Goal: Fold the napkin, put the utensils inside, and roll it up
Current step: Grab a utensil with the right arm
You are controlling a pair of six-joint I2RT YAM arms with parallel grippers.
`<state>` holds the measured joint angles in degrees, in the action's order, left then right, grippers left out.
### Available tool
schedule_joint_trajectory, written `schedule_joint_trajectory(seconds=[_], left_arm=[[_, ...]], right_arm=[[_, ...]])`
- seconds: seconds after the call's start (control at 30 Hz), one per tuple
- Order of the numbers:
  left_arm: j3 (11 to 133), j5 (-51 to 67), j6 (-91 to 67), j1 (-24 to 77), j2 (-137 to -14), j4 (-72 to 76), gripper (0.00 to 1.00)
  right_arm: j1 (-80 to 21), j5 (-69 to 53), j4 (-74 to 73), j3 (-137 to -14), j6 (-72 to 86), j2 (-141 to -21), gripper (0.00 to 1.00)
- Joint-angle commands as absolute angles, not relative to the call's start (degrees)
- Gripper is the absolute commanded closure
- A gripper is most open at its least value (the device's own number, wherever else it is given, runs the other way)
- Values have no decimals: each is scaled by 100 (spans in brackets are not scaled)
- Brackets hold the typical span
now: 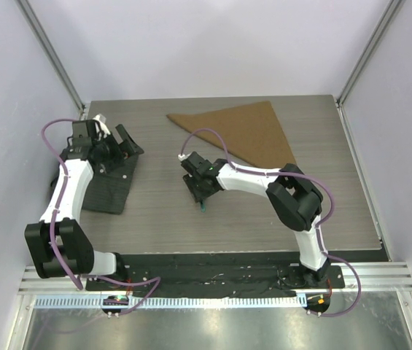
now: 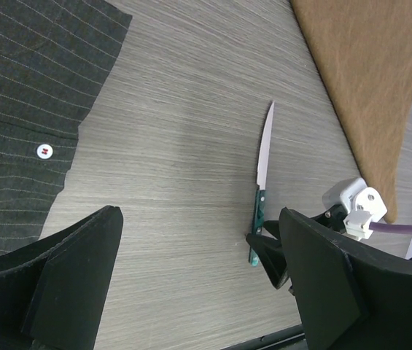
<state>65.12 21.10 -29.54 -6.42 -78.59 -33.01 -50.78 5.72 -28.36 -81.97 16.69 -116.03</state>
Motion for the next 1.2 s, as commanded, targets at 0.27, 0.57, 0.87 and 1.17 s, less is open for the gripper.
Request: schedule_joint_trajectory(seconds=[0.27,0.57,0.87,1.17], left_arm=[[6504,2426,-2927,-800,-7699,-3120,6],[6478,2443,-2927,-896,-7673,-3085,6],[6434,2514,-2962,-1002,-7655,-3041,6],[6399,2584,-2997,-1125,-7673,-2988,6]], right_arm=[[-5186,677,-3199,-8692,1363,-12006,87],[-5177,861,-3349,-8631,222,-11744,99],[-4229,150,-2962,-8508,-1062,-10960,99],[-2875,-308,-2900,-8929,-2381,-11091,99]])
